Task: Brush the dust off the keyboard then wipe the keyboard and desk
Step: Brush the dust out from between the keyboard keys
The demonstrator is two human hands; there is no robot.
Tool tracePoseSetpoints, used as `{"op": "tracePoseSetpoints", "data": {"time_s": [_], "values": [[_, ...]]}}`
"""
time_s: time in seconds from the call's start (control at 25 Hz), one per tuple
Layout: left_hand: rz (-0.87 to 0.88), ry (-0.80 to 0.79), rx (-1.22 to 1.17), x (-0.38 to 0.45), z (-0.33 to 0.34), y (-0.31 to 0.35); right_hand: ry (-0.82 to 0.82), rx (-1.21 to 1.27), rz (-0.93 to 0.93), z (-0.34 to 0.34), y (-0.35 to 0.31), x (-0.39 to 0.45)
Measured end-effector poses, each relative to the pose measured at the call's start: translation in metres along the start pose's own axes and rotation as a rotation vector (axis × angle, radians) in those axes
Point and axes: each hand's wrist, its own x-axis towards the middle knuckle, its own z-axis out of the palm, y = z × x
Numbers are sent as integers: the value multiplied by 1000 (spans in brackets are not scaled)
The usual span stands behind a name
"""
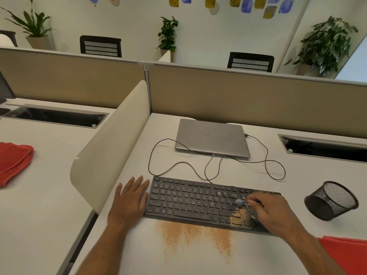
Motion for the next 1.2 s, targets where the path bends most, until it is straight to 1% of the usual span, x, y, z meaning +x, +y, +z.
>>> {"op": "tracePoseSetpoints", "data": {"time_s": [0.08, 0.2, 0.24, 0.36, 0.4, 0.52, 0.56, 0.68, 0.72, 0.88, 1.0, 1.04, 1.16, 1.2], "values": [[-3, 1, 7, 0, 0, 1, -32, -14, -2, -2, 1, -4], [-2, 6, 2, 0, 0, 0, 52, 37, 13, -8, 3, -5], [-1, 5, 3, 0, 0, 0, 53, 36, 6, -8, 2, -5], [-3, 5, 1, 0, -1, 1, -51, 2, -15, -4, 1, -9], [-3, 7, -4, 0, -2, 1, -64, 17, -8, -5, 3, -10], [-2, 1, 5, -1, -1, 1, 52, 49, -6, -7, 6, -11], [0, -1, 5, -1, -2, 1, 62, 39, -4, -7, 5, -10], [-1, 1, -5, -1, -2, 2, -19, 11, -10, -3, 5, -12], [-2, 1, -2, -1, -2, 2, -23, 23, -7, -3, 7, -13], [0, -3, 3, -1, -2, 1, 86, 59, 24, -7, 7, -13], [2, -4, -4, -1, -3, 2, -29, 25, 33, -4, 7, -16], [2, -5, -2, -1, -3, 2, -39, 38, 31, -5, 8, -17], [-1, -3, 6, -1, -3, 3, 33, 84, 25, -8, 8, -21], [-3, -2, 6, -1, -3, 2, 25, 77, 27, -7, 6, -23]]}}
